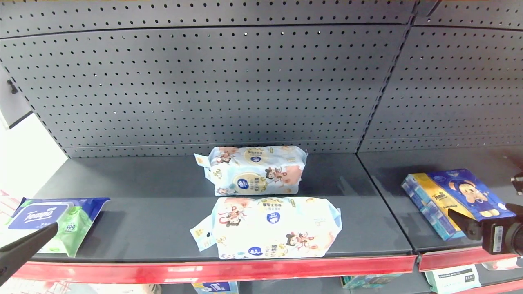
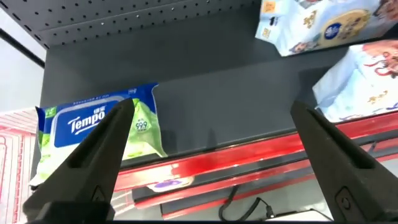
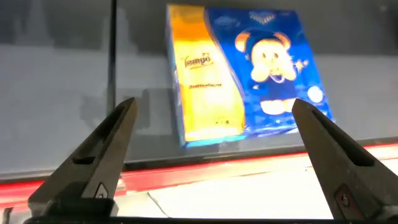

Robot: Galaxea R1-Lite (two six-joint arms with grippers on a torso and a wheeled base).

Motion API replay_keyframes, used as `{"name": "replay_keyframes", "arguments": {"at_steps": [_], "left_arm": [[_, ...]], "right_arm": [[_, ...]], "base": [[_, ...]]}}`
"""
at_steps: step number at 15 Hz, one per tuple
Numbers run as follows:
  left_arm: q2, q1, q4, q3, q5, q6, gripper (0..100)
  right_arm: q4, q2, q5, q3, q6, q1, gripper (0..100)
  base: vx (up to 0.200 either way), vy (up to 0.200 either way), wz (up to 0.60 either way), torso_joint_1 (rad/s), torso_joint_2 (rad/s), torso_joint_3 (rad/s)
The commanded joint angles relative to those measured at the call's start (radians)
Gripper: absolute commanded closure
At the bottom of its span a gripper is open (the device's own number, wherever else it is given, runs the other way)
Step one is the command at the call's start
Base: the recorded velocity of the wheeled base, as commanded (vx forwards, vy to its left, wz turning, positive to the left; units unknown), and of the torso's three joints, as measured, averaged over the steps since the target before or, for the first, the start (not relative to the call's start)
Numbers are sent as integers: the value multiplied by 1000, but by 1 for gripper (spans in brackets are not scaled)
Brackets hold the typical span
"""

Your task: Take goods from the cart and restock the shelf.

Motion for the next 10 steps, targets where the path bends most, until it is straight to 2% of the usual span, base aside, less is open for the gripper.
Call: {"name": "replay_keyframes", "arguments": {"at_steps": [1,5,10], "left_arm": [[2,-1,0,3,1,0,0],[6,-1,-39,11,1,0,0],[8,-1,-39,14,1,0,0]], "right_arm": [[-2,9,0,-3,0,2,0],[-2,9,0,8,-6,8,0],[-1,9,0,11,-10,6,0]], "base": [[0,0,0,0,0,0],[0,0,0,0,0,0],[0,0,0,0,0,0]]}}
